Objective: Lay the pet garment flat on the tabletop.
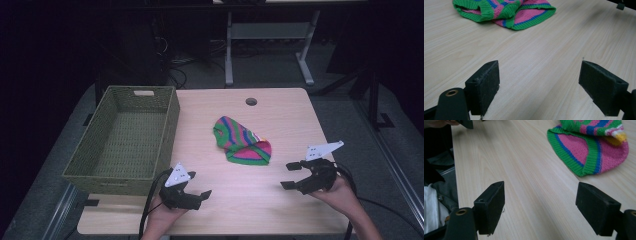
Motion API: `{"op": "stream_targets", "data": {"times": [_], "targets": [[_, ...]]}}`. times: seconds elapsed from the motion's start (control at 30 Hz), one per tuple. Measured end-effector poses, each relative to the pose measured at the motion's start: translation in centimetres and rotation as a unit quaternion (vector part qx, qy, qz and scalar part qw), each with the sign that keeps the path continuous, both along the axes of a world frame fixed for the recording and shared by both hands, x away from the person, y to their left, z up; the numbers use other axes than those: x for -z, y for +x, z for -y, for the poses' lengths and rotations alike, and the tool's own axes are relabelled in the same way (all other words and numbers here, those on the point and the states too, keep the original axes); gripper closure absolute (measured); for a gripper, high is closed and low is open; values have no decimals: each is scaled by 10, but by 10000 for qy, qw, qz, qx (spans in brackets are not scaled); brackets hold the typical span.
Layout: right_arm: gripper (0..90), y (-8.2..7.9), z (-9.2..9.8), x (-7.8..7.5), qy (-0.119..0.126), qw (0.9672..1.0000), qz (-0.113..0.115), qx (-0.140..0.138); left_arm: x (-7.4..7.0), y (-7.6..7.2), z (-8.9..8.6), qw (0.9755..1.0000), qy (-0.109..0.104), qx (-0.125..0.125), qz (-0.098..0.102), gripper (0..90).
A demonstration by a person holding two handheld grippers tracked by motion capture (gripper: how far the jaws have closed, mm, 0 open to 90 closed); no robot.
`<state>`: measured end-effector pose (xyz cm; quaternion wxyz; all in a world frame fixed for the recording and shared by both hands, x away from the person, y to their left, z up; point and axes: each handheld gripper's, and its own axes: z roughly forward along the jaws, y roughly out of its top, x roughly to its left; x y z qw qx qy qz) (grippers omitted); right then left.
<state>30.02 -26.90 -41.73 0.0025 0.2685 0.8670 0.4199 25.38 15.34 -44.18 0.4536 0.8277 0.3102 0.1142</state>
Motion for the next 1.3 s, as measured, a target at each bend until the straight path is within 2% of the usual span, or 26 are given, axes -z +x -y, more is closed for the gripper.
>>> {"op": "stream_targets", "data": {"times": [0.2,0.57,0.77,0.93,1.1,1.3], "targets": [[233,8,-5,-6,-49,10000,-47,-57,0,0,0,10000,-1,-20,8,166],[237,36,-16,-14,-139,9994,-213,-228,1,1,1,10000,19,-2,12,166],[238,51,-29,-21,-326,9986,-222,-365,1,1,2,10000,77,24,30,166],[239,62,-37,-25,-389,9982,-213,-397,1,1,2,10000,67,24,22,166],[243,76,-48,-29,-497,9974,-287,-435,1,1,2,10000,26,34,19,166],[247,89,-55,-28,-626,9965,-375,-413,0,1,2,10000,79,48,37,166]]}}
